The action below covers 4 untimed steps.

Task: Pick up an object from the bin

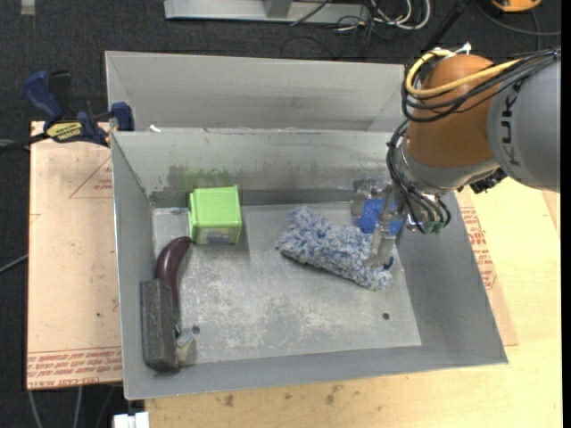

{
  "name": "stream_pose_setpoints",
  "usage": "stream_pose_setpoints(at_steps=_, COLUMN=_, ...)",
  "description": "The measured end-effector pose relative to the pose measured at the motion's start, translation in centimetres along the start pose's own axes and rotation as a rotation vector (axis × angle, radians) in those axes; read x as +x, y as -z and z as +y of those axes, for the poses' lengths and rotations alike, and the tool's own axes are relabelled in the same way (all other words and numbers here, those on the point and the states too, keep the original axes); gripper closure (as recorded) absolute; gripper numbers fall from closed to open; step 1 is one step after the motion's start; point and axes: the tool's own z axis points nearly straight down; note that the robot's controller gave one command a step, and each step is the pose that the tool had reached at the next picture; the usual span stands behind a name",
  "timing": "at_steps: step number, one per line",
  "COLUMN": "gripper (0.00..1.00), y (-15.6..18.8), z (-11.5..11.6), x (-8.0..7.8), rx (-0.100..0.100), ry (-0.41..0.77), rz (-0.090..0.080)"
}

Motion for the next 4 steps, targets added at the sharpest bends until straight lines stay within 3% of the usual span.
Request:
stream_pose_setpoints(at_steps=1, gripper=0.00, y=0.5, z=0.0, x=-0.2, rx=0.001, ry=0.001, rz=-0.008)
stream_pose_setpoints(at_steps=2, gripper=0.00, y=-5.7, z=3.5, x=0.3, rx=0.000, ry=-0.093, rz=-0.011)
stream_pose_setpoints(at_steps=3, gripper=0.00, y=-6.7, z=5.1, x=0.9, rx=0.000, ry=-0.100, rz=-0.002)
stream_pose_setpoints(at_steps=4, gripper=0.00, y=-6.1, z=4.0, x=-2.0, rx=-0.001, ry=-0.200, rz=-0.011)
